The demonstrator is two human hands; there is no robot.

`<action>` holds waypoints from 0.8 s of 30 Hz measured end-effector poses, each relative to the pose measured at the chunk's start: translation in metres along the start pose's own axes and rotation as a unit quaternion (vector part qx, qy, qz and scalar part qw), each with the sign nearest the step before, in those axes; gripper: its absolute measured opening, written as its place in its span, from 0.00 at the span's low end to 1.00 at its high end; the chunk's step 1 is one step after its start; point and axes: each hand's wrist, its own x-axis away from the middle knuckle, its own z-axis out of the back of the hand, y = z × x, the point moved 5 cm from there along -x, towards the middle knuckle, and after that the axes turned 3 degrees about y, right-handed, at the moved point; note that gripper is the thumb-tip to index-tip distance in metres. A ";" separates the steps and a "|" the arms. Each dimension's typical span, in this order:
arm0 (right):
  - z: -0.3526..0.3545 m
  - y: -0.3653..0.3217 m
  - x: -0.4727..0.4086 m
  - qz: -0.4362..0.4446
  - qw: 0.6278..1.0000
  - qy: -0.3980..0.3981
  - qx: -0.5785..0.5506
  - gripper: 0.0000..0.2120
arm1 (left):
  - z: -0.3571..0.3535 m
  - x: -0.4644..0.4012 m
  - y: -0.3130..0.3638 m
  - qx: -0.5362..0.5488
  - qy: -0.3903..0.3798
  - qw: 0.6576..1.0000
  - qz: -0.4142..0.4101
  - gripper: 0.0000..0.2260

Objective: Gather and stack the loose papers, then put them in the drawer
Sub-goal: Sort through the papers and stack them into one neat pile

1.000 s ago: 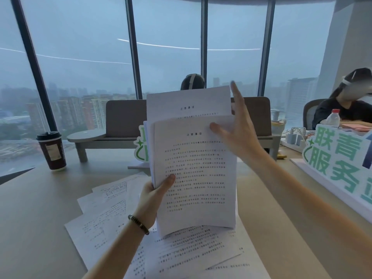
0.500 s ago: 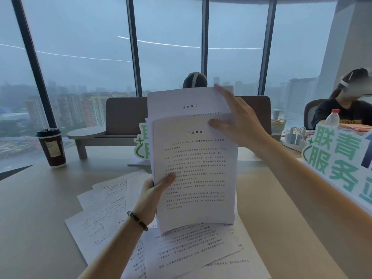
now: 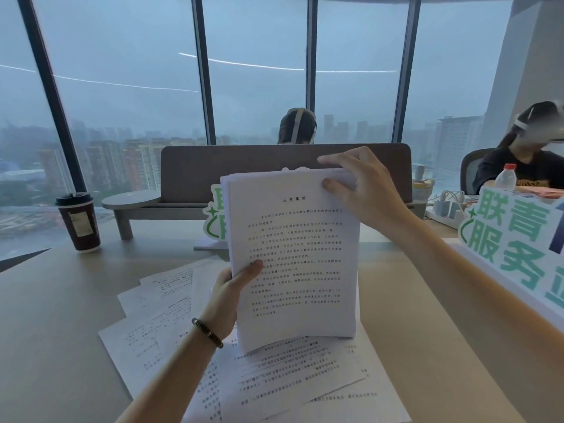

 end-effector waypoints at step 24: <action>-0.080 0.048 0.122 -0.362 0.805 -0.092 -0.461 0.17 | -0.002 -0.001 -0.006 0.004 0.024 1.000 0.011 0.18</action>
